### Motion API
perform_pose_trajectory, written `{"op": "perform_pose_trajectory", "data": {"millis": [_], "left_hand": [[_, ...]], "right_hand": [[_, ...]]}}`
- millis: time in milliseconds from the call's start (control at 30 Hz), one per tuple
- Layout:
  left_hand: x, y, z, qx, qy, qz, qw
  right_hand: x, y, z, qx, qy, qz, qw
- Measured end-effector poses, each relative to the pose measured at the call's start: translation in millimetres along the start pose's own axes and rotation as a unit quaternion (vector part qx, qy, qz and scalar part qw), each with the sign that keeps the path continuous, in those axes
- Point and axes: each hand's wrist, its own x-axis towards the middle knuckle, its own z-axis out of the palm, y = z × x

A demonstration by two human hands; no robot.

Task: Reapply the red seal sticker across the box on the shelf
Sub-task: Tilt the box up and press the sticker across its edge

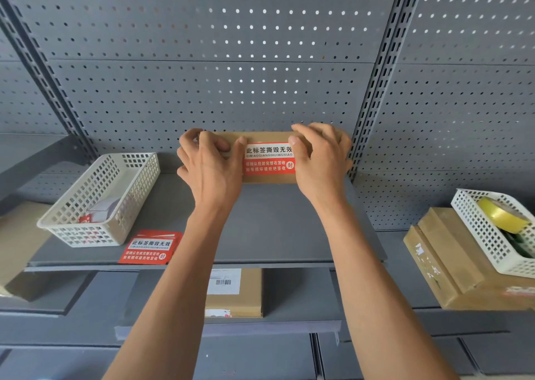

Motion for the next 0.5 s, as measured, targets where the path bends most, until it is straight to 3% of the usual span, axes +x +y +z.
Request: {"op": "perform_pose_trajectory", "data": {"millis": [233, 500], "left_hand": [[0.3, -13.6, -15.6, 0.002, -0.081, 0.051, 0.995], [2.6, -19.0, -23.5, -0.006, -0.114, 0.07, 0.991]], "right_hand": [[2.3, 17.5, -15.7, -0.012, -0.103, -0.068, 0.992], [3.5, 22.9, -26.0, 0.008, -0.169, -0.07, 0.983]]}}
